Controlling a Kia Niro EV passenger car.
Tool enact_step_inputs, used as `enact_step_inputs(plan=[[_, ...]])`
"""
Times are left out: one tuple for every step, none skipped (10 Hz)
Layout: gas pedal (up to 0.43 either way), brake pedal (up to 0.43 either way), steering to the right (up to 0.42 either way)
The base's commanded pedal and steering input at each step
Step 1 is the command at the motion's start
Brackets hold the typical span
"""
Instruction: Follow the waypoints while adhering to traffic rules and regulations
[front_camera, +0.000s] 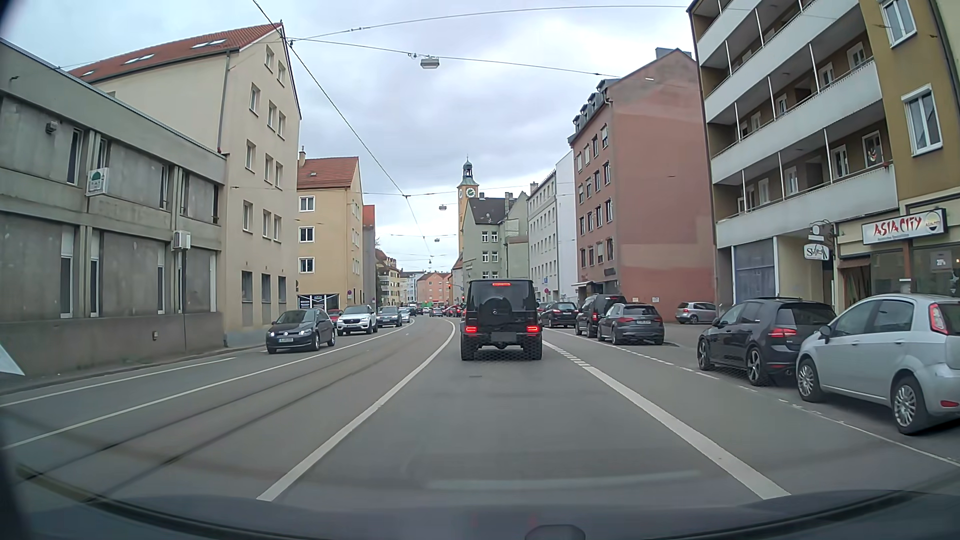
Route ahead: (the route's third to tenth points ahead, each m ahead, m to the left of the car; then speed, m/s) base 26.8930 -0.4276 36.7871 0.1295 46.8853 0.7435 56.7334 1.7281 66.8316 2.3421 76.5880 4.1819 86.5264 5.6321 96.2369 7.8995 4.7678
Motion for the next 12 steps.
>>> enact_step_inputs(plan=[[0.000, 0.067, -0.004], [0.000, 0.098, -0.003], [0.000, 0.128, -0.004], [0.000, 0.140, -0.004], [0.000, 0.146, -0.005], [0.000, 0.152, -0.005], [0.000, 0.159, -0.006], [0.000, 0.171, -0.006], [0.000, 0.177, -0.006], [0.000, 0.183, -0.006], [0.000, 0.189, -0.007], [0.000, 0.189, -0.008]])
